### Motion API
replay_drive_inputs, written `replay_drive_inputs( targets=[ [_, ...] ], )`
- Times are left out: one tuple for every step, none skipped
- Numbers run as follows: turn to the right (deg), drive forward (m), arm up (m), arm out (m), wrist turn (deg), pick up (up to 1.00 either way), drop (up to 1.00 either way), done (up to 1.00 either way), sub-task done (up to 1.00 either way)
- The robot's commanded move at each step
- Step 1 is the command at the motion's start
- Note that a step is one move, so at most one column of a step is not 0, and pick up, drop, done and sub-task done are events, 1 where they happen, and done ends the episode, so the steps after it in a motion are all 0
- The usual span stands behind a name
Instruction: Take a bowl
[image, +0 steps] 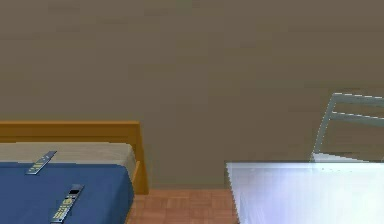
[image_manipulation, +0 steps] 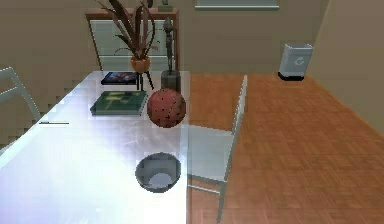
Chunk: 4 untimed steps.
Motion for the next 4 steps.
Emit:
replay_drive_inputs(
  targets=[
    [0.0,0.0,0.5,0.0,0.0,0.0,0.0,0.0,0.0],
    [0.0,0.0,0.36,0.0,0.0,0.0,0.0,0.0,0.0],
    [0.0,0.0,0.0,0.22,0.0,0.0,0.0,0.0,0.0],
    [0.0,0.0,0.0,0.0,45.0,0.0,0.0,0.0,0.0]
  ],
)
